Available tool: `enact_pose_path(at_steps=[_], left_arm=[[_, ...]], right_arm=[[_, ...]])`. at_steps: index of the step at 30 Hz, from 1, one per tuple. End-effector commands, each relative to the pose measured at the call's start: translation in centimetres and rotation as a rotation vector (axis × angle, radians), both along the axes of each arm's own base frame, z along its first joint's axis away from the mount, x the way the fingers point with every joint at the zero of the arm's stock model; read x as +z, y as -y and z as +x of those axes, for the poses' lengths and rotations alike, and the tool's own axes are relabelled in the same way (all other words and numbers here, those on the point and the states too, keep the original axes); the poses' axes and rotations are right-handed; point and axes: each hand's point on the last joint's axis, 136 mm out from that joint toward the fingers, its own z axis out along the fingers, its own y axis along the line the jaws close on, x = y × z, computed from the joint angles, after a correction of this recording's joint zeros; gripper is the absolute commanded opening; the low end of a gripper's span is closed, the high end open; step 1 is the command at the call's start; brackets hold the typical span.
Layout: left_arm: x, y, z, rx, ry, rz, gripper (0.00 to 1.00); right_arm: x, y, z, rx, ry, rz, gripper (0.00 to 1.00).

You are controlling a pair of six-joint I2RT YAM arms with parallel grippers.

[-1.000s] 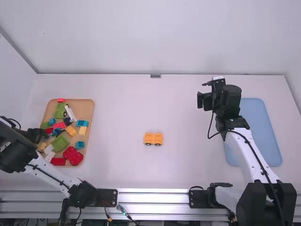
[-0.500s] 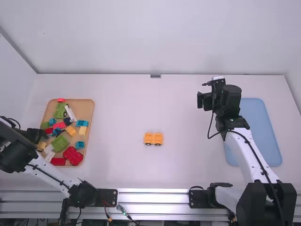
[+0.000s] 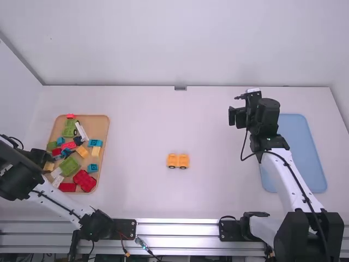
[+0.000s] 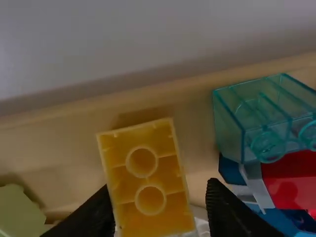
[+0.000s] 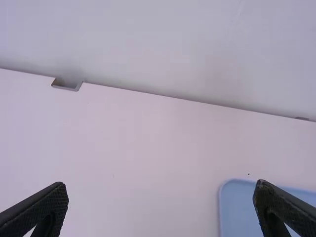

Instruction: Assemble lego blocks to make yellow taxi

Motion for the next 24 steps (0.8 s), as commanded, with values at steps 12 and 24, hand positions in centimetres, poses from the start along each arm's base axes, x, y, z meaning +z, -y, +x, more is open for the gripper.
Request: enact_pose_path(at_steps=[12,24], left_arm=[[0.6,0.4,0.9,-0.021,0.05,-0.023,0.02],[10.0,2.6,3.9,-0.188,0.303,0.074,0.02]], right_arm=[[1.4,0.0,0.6,-0.005,0.029,0.01,0.99],[2.0,-2.9,0.3,0.143,0.046,0.085,0.99]])
